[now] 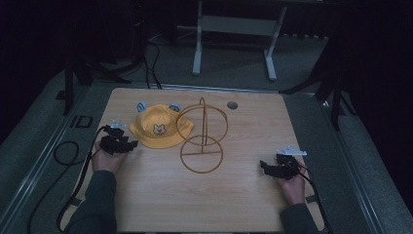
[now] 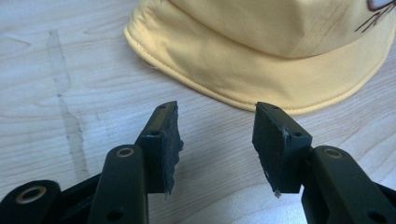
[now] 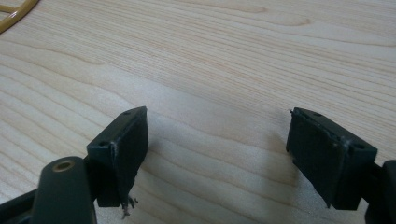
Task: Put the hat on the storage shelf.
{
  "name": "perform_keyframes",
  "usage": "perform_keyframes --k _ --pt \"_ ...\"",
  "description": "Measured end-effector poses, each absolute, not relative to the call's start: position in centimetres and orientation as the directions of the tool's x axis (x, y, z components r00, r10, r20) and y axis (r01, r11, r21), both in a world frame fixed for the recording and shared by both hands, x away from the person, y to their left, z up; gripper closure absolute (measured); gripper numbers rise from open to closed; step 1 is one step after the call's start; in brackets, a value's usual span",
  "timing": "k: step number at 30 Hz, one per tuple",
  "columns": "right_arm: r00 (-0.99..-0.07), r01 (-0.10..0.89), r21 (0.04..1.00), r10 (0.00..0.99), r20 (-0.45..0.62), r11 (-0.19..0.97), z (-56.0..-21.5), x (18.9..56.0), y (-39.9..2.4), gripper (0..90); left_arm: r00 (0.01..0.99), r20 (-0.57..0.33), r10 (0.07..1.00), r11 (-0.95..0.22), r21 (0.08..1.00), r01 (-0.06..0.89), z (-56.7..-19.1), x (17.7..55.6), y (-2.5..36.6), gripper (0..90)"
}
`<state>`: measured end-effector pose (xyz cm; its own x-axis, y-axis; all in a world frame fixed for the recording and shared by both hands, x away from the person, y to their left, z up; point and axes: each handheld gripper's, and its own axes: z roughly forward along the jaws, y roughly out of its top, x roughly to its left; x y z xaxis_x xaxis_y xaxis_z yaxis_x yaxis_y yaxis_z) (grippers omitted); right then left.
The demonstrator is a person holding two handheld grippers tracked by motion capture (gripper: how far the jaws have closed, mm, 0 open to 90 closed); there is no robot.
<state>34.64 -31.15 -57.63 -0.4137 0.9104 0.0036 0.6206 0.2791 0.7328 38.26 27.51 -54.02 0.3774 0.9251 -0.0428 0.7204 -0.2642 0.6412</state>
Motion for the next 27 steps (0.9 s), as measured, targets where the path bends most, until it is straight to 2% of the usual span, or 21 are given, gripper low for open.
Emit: perform_keyframes --k 15,27 --pt "-0.415 0.621 0.732 0.91 0.004 0.28 -57.6 34.6 -31.1 20.8 0.433 0.018 0.901 -0.346 0.634 0.692 -50.8 38.6 27.2 55.2" --pt "-0.415 0.621 0.732 0.91 0.004 0.28 -57.6 34.6 -31.1 20.7 0.464 0.017 0.886 -0.367 0.639 0.676 -48.2 39.5 26.8 56.4"
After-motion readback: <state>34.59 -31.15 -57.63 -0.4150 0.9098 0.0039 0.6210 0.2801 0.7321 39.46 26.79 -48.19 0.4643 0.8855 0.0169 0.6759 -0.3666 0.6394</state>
